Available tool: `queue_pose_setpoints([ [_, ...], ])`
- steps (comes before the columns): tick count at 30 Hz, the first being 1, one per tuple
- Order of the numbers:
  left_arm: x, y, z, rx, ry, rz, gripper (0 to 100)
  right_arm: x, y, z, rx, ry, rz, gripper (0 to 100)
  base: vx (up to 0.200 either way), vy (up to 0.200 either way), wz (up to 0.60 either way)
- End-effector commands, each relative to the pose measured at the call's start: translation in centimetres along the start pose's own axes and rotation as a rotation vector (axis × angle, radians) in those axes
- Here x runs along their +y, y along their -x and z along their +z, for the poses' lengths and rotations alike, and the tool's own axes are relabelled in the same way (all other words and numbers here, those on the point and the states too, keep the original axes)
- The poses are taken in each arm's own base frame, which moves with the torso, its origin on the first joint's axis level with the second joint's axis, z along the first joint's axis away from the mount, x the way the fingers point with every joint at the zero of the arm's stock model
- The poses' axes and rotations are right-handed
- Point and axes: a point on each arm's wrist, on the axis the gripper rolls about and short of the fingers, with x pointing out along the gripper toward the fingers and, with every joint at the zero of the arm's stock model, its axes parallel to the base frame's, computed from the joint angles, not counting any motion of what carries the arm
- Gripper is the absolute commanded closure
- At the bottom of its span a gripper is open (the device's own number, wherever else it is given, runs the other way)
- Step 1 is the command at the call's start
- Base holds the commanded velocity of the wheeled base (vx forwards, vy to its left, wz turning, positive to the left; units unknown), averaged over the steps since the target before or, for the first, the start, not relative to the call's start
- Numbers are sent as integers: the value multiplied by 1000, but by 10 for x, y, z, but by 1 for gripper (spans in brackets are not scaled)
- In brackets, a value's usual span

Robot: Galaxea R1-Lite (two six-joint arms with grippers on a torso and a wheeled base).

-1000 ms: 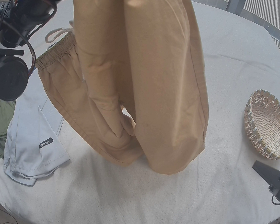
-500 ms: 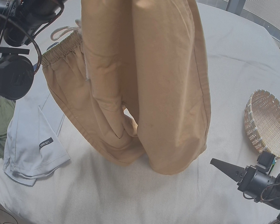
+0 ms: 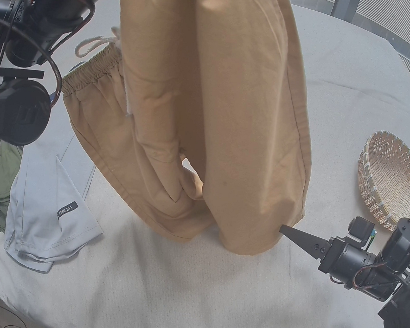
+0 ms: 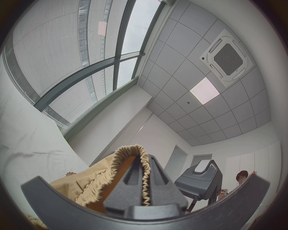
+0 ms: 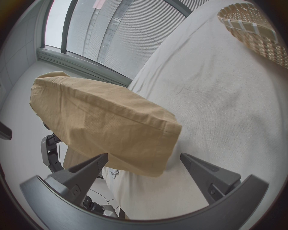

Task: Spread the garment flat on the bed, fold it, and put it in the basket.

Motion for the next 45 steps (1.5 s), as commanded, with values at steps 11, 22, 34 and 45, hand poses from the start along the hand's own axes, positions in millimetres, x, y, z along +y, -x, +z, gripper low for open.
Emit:
queue_pose_setpoints([
  [11,-1,-2,-1,-6,3,-5,100,-12,-21,-4,27,6,56,0,0,0,0],
  [22,-2,0,-1,-7,0,2,100,1,-18,14,-49,41,111,100,0,0,0],
  [34,12,40,14,-105,-20,188,100,15,72,31,-221,86,76,100,0,0,0],
  [45,22,116,-12,-188,56,490,100,-3,86,46,-182,67,91,100,0,0,0],
])
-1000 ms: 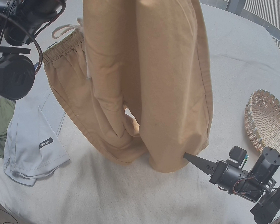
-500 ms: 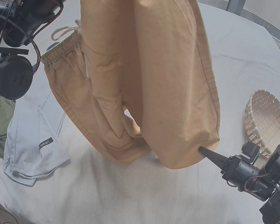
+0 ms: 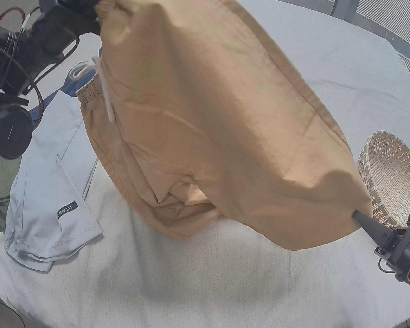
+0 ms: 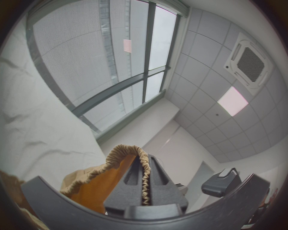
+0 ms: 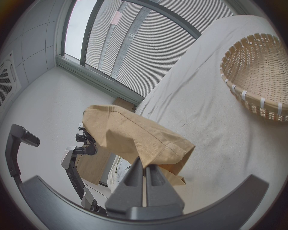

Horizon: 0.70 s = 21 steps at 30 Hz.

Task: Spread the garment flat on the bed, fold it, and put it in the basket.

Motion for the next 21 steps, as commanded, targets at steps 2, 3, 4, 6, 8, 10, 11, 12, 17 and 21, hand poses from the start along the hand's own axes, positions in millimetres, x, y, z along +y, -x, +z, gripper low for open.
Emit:
queue_pose_setpoints([
  [2,25,58,-20,-24,16,233,100,-13,1,3,17,-27,-35,100,0,0,0],
  [3,30,67,-32,-9,4,272,100,-18,-1,-1,41,-46,-46,100,0,0,0],
  [4,35,73,-40,5,1,300,100,-22,-3,-4,60,-63,-54,100,0,0,0],
  [6,43,88,-61,39,-2,358,100,-31,-7,-13,119,-104,-61,100,0,0,0],
  [8,49,98,-74,63,8,395,100,-36,-9,-21,154,-128,-72,100,0,0,0],
  [10,51,102,-81,73,29,411,100,-39,-10,-28,190,-144,-80,100,0,0,0],
  [11,52,104,-84,78,39,418,100,-40,-12,-34,219,-147,-84,100,0,0,0],
  [12,53,105,-85,80,44,421,100,-42,-12,-40,245,-150,-88,100,0,0,0],
  [17,59,102,-81,77,21,409,100,-53,-17,-55,318,-158,-118,100,0,0,0],
  [21,59,100,-78,72,12,405,100,-55,-20,-60,343,-172,-119,100,0,0,0],
])
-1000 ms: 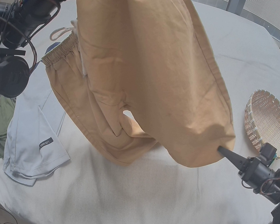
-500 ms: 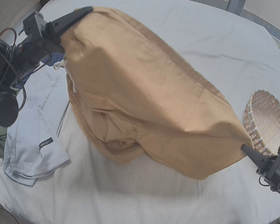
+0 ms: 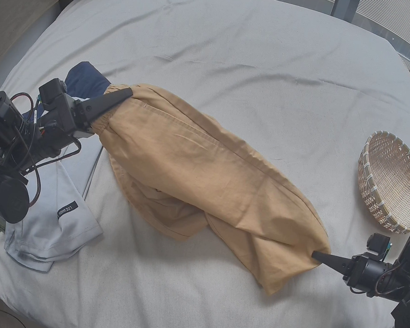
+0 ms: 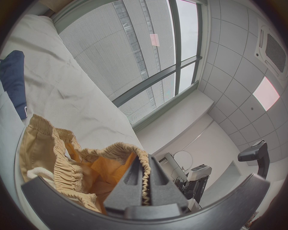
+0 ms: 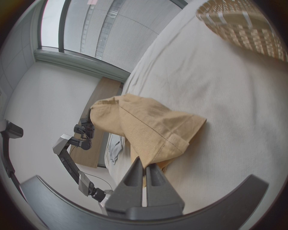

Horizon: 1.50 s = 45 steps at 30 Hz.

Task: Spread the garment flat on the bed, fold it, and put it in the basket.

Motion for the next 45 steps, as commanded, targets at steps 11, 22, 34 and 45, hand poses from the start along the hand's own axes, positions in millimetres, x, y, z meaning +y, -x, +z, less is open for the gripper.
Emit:
queue_pose_setpoints([
  [11,5,5,8,-19,-15,18,100,-16,-5,-8,42,-51,-49,0,0,0,0],
  [22,4,6,8,-18,-13,19,100,-14,-2,20,-86,-34,-35,0,0,0,0],
  [34,1,6,6,-15,-9,17,100,-1,-14,37,-122,-28,47,0,0,0,0],
  [45,-1,5,6,-14,-10,10,100,4,-20,48,-147,-30,85,0,0,0,0],
])
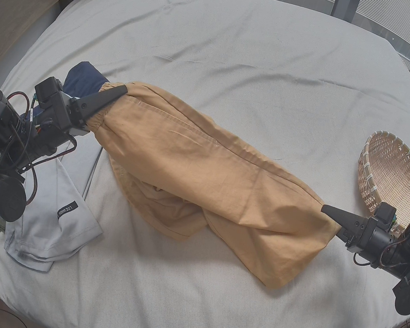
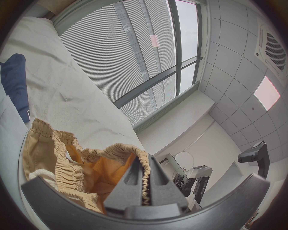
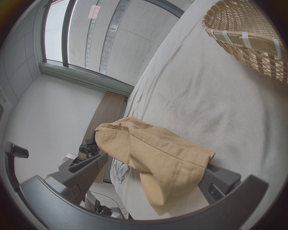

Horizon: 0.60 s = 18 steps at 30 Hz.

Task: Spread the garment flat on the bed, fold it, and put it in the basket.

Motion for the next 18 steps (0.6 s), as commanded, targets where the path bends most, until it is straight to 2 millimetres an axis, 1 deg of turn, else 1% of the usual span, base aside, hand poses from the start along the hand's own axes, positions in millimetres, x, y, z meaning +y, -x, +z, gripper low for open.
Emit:
queue_pose_setpoints([
  [1,-1,0,0,-2,-3,-2,100,4,-4,6,-14,15,25,0,0,0,0],
  [6,-5,3,-1,1,-1,-1,100,6,-10,8,-21,20,37,0,0,0,0],
  [12,-5,3,-1,3,-1,-1,100,10,-26,11,-73,9,30,0,0,0,0],
  [16,-5,3,-1,3,-1,-1,100,13,-32,11,-70,8,46,0,0,0,0],
  [17,-5,3,-2,5,0,-1,100,12,-33,11,-69,8,47,100,0,0,0],
  [18,-5,3,-2,6,1,0,100,12,-33,11,-68,7,46,100,0,0,0],
])
